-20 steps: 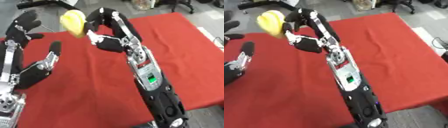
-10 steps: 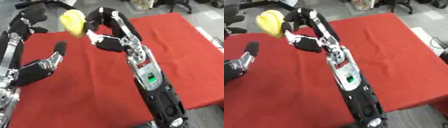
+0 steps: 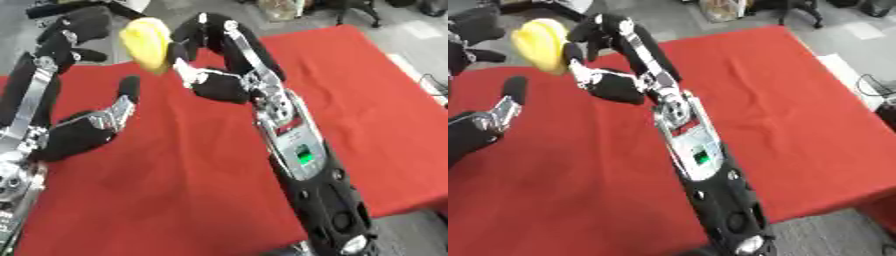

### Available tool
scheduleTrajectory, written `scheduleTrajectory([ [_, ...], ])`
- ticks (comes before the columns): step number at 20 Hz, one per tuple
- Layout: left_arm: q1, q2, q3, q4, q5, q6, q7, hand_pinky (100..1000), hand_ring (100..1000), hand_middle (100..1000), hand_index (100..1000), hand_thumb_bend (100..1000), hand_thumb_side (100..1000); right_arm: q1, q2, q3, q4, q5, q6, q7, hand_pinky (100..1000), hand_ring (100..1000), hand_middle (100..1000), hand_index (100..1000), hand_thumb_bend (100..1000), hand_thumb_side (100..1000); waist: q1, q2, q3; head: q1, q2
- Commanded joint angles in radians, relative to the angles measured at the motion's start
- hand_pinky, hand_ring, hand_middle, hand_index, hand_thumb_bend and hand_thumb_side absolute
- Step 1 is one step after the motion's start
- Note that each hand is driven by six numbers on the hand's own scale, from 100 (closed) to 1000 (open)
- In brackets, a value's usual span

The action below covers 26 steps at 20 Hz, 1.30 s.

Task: Pick up the objects with one hand, pass them to the other hand, and then place them into the box on the other side of the table.

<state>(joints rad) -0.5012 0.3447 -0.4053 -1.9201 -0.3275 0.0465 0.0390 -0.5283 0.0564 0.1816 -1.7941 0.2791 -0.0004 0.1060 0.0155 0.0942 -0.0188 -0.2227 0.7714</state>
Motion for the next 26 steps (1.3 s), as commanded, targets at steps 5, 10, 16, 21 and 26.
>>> scheduleTrajectory([
  [5,-0.038,0.027,-0.005,0.01,-0.028,0.01,-0.021,746,863,893,895,198,338,-0.02,0.002,0.004,-0.028,-0.006,-0.003,0.004,706,711,329,262,100,100,-0.011,-0.005,-0.004,0.0,-0.007],
  [10,-0.057,0.032,-0.013,0.023,-0.077,0.029,0.02,744,847,879,868,100,238,-0.02,0.002,0.005,-0.029,-0.01,-0.004,0.008,706,710,329,262,100,100,-0.011,-0.003,-0.006,-0.001,-0.007],
  [16,-0.083,0.034,-0.034,0.043,-0.124,0.034,0.023,726,802,835,838,100,151,-0.021,0.002,0.005,-0.032,-0.014,-0.007,0.012,707,710,329,263,100,100,-0.012,-0.002,-0.011,-0.001,-0.007],
  [21,-0.093,0.026,-0.045,0.058,-0.138,0.031,0.035,678,733,750,756,100,124,-0.021,0.002,0.005,-0.034,-0.016,-0.01,0.012,707,710,329,263,100,100,-0.012,-0.002,-0.013,-0.002,-0.007],
  [26,-0.104,0.022,-0.051,0.059,-0.136,0.039,0.093,644,654,660,678,100,121,-0.019,0.003,0.004,-0.035,-0.017,-0.011,0.013,707,710,329,263,100,100,-0.012,-0.002,-0.015,-0.003,-0.007],
])
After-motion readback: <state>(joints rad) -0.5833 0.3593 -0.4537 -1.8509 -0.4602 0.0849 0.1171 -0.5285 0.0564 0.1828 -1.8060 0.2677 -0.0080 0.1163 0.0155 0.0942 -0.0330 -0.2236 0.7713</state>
